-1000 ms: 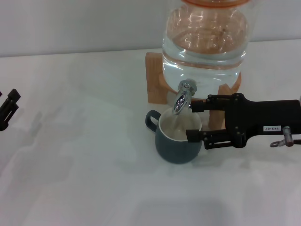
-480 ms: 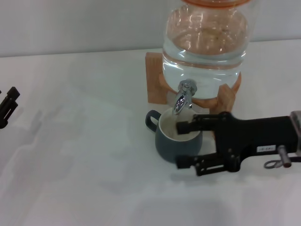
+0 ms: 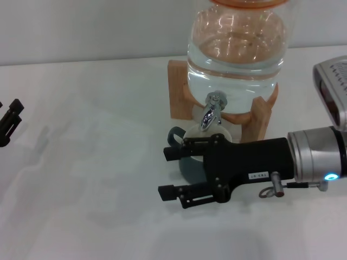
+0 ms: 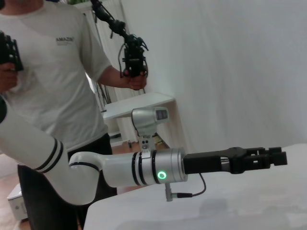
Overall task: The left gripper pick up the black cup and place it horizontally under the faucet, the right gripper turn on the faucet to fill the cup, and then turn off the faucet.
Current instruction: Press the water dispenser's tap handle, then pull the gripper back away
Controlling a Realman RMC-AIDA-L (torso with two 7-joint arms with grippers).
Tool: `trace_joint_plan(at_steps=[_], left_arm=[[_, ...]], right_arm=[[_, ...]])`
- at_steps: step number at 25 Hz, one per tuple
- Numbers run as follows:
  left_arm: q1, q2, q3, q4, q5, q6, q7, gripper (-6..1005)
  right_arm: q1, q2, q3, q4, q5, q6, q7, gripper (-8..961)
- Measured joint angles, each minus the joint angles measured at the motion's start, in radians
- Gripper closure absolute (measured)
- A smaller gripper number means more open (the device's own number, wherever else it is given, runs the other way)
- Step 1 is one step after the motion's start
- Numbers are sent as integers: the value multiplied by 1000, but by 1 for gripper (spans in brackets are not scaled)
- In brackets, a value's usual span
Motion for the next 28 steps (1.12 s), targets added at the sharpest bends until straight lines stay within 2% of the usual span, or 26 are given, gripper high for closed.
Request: trace_joint_plan(at_steps=[13,28], left_arm=[[12,-3,-2,-14,0,-1,1,465],[14,-4,4,-13,0,-8,1,465]], right_arm=[[-8,0,-13,-8,26,-74,22,156],[-49,-5,54,-5,20,-80,26,156]])
